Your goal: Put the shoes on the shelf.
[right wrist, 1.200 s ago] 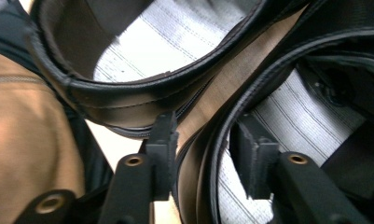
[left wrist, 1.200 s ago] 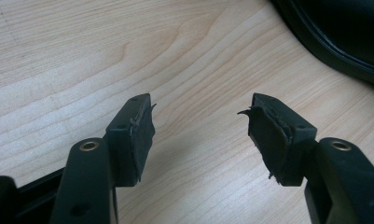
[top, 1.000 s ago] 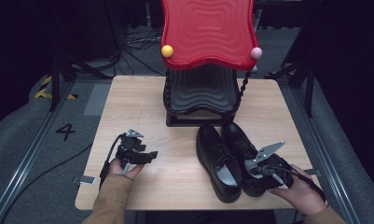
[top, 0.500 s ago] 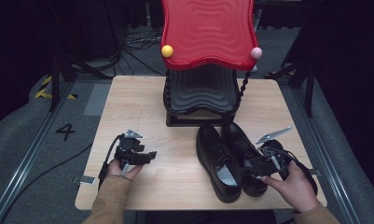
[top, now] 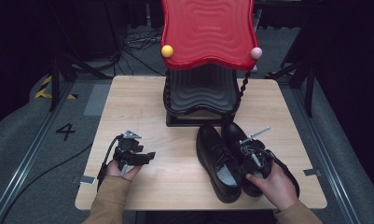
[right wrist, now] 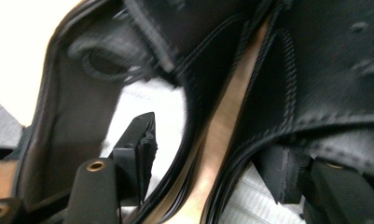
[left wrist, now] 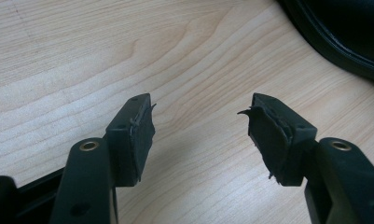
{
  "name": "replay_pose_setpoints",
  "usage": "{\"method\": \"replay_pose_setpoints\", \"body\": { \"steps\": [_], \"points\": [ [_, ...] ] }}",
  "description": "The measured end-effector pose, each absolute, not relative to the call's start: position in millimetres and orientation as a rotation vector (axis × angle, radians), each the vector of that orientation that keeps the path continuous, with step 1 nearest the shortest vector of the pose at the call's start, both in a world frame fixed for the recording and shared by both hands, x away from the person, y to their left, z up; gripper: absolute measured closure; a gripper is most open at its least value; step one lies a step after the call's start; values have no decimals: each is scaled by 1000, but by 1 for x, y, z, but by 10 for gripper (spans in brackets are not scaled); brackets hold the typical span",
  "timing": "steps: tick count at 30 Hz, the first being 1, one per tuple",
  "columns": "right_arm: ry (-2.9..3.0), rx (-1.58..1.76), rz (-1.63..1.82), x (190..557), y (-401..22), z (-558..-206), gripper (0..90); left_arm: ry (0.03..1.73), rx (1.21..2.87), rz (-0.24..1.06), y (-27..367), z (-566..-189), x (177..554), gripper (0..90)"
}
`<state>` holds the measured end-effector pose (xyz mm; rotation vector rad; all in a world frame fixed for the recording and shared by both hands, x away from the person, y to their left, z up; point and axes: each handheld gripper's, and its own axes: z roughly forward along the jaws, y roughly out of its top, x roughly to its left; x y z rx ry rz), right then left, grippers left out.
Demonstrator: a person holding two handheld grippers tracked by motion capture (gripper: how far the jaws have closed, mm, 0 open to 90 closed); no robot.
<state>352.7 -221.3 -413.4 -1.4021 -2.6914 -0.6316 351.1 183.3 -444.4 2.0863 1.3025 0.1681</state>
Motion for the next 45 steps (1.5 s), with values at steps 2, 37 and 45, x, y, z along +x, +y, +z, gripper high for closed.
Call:
{"method": "replay_pose_setpoints", "body": {
  "steps": [2,37,45],
  "points": [
    [-2733,-1404,-611,352,-218,-414,481,1302,2085,169,184,-444,351,406],
    [-2701,-1542,-414,347,-206,-436,137,1292,2096,179,182,-445,351,403],
    [-2773,-1544,-479,341,-211,-431,455,1297,2093,173,182,-446,351,401]
  ]
}}
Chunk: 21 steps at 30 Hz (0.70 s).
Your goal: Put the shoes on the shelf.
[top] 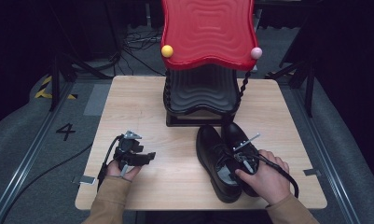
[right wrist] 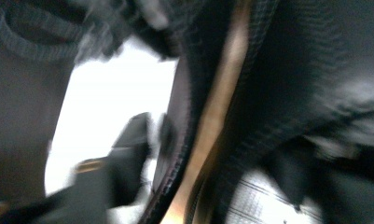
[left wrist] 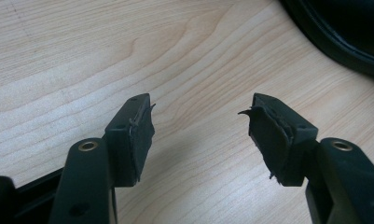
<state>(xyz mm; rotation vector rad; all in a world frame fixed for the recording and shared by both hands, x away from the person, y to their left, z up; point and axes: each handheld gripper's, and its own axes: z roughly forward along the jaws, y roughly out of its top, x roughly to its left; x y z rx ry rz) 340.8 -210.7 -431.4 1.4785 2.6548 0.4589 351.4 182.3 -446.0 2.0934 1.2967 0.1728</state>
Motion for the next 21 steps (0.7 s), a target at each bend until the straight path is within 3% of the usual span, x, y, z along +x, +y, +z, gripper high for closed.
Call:
{"method": "replay_pose_setpoints", "body": {
  "steps": [6,8,12,21],
  "points": [
    [2649,1506,403,343,-204,-428,521,1295,2101,174,182,-447,352,402],
    [2646,1507,371,345,-201,-426,650,1295,2100,174,182,-447,352,402],
    [2635,1556,367,348,-200,-420,769,1300,2101,173,182,-447,352,402],
    [2633,1609,369,351,-205,-417,819,1297,2092,176,184,-446,352,403]
  ]
}}
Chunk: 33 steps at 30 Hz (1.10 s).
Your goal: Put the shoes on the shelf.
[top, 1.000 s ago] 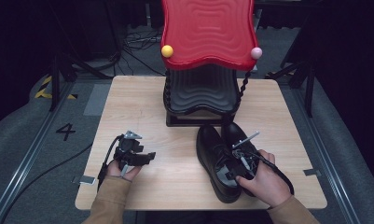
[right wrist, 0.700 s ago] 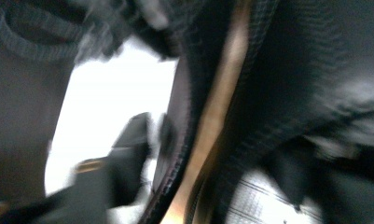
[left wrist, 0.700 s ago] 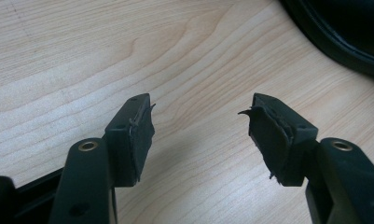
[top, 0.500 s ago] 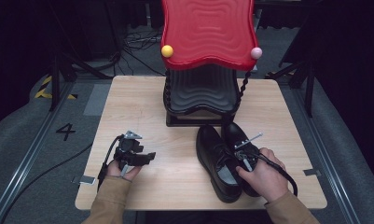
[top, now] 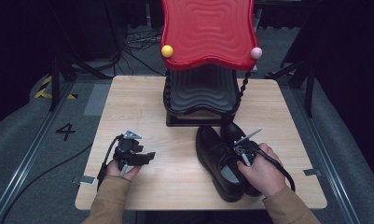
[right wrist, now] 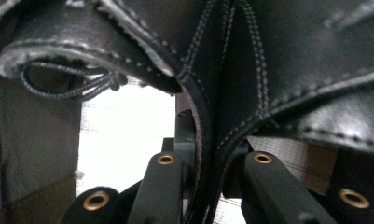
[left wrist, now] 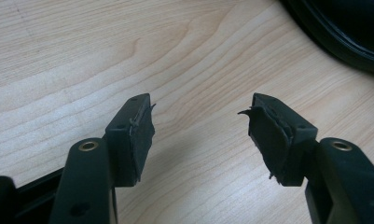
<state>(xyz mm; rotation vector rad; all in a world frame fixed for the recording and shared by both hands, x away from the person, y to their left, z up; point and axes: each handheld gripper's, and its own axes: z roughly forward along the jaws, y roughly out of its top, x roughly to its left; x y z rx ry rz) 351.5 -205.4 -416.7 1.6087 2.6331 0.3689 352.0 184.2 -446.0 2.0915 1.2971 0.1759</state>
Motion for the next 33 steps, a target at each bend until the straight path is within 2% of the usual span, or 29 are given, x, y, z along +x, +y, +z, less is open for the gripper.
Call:
{"method": "replay_pose_setpoints", "body": {
  "steps": [14,33],
  "points": [
    [2688,1567,483,336,-211,-383,825,1308,2085,188,186,-444,351,404],
    [2698,1485,541,321,-225,-302,824,1305,2079,202,187,-442,351,404]
  ]
}}
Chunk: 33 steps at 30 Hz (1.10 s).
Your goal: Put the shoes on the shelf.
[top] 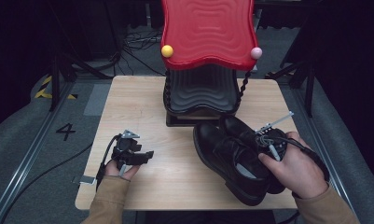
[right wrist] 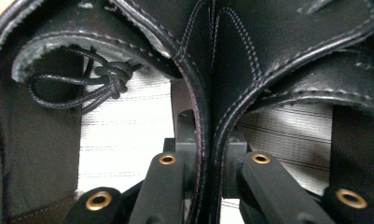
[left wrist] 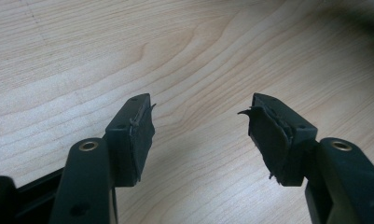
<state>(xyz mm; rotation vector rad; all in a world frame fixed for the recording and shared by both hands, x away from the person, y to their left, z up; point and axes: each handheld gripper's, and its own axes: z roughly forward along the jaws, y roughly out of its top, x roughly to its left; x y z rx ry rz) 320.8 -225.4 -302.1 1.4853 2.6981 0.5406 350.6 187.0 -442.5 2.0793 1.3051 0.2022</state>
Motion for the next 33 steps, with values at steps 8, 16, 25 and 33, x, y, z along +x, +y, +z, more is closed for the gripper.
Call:
{"method": "replay_pose_setpoints", "body": {
  "steps": [8,16,25,33],
  "points": [
    [2688,1462,578,323,-229,-275,824,1306,2079,207,188,-442,351,404],
    [2669,1431,612,329,-231,-248,824,1314,2069,211,190,-441,350,404],
    [2671,1391,623,335,-230,-223,825,1316,2069,213,190,-441,350,404],
    [2677,1367,647,335,-230,-195,825,1316,2064,206,191,-441,350,404]
  ]
}}
